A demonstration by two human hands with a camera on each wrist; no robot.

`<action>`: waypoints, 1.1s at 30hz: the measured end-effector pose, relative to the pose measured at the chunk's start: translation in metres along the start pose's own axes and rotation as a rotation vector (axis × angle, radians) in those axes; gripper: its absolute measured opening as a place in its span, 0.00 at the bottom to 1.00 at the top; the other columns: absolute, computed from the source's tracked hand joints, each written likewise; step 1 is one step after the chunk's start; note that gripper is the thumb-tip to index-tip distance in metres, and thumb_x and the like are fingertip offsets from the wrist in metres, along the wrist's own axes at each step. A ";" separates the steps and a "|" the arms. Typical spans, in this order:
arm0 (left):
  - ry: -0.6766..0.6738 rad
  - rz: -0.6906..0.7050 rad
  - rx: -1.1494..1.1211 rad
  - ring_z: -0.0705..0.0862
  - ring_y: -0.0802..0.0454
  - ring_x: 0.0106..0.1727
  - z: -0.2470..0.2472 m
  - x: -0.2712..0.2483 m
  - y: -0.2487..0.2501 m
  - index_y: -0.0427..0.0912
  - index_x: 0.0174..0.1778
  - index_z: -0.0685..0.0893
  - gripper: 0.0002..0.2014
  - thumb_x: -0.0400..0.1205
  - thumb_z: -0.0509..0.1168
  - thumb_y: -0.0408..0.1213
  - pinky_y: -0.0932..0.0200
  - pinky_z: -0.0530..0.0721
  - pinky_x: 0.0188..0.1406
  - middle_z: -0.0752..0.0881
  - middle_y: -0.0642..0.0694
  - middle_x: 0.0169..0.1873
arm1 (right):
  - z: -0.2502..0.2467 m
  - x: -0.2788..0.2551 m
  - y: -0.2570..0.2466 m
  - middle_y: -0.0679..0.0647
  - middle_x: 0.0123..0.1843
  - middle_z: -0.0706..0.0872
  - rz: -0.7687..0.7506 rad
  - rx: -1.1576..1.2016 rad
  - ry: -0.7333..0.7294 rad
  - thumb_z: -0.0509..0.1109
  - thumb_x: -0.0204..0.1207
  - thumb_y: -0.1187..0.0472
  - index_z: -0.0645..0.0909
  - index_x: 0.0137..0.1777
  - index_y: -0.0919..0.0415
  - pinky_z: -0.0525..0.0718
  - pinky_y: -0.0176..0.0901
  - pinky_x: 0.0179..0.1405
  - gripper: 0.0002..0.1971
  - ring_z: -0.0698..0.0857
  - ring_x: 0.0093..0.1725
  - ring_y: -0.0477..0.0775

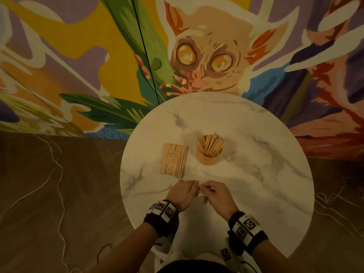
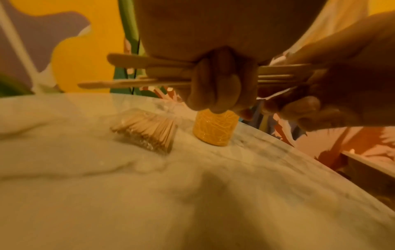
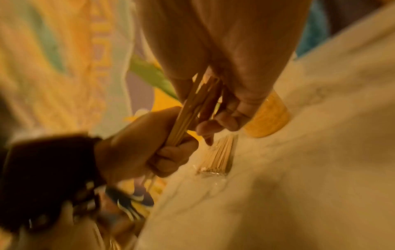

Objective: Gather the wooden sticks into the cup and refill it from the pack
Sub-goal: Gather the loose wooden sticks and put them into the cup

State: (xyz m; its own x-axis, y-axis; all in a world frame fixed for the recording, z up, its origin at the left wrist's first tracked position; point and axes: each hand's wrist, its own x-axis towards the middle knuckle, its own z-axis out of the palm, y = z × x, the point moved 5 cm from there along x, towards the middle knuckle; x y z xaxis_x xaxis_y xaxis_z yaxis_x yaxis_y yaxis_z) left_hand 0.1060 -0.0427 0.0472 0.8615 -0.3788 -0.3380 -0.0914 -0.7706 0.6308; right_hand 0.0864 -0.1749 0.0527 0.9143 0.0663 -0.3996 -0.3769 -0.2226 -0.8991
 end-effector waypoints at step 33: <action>0.205 0.030 -0.434 0.86 0.50 0.33 0.025 -0.032 -0.004 0.53 0.43 0.92 0.13 0.75 0.69 0.57 0.49 0.83 0.38 0.92 0.51 0.33 | -0.011 -0.020 0.046 0.66 0.34 0.83 0.333 0.626 0.045 0.67 0.79 0.72 0.80 0.48 0.71 0.78 0.46 0.30 0.02 0.82 0.27 0.57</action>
State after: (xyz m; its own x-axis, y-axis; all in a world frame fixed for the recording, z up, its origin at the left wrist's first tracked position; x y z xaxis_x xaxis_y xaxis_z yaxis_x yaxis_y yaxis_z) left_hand 0.0668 -0.0403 0.0382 0.9463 -0.2553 -0.1984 0.0618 -0.4593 0.8862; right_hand 0.0526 -0.1968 0.0217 0.7358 0.0489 -0.6754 -0.6397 0.3774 -0.6696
